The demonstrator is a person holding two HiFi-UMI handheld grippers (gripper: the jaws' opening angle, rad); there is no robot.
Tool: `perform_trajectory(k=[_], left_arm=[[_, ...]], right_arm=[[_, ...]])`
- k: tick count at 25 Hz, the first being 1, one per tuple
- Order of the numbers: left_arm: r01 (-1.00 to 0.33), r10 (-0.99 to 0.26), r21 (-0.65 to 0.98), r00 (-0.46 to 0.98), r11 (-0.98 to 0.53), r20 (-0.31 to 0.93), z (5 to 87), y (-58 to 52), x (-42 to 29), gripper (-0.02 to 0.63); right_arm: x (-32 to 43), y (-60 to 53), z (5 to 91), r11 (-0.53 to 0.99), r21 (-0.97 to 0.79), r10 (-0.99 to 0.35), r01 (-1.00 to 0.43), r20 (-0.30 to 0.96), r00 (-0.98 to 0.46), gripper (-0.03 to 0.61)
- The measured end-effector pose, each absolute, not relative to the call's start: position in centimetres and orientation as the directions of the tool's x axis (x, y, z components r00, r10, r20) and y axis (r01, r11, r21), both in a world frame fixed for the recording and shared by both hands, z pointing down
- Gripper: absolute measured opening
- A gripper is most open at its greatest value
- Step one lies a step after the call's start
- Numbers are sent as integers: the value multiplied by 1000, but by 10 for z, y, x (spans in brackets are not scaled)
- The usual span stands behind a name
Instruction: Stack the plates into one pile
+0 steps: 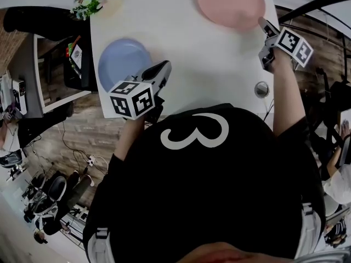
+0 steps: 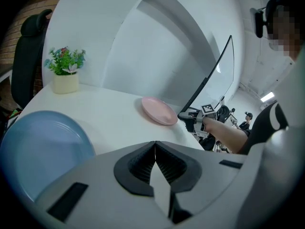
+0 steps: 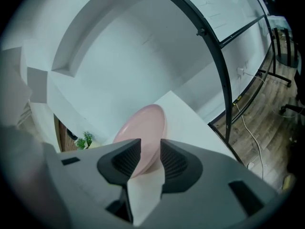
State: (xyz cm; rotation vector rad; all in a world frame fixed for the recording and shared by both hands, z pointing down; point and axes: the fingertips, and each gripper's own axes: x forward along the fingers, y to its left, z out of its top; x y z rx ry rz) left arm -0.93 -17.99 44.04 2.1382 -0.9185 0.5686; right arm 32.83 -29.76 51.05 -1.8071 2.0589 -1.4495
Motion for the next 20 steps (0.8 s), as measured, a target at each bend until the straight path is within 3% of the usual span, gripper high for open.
perform_trajectory(k=[20], left_arm=[[-769,-443,442,631,-462,636,444,-202,-16,17]], right_arm=[[333,-315,548,-278,-650,-733,-707,620,-280,121]])
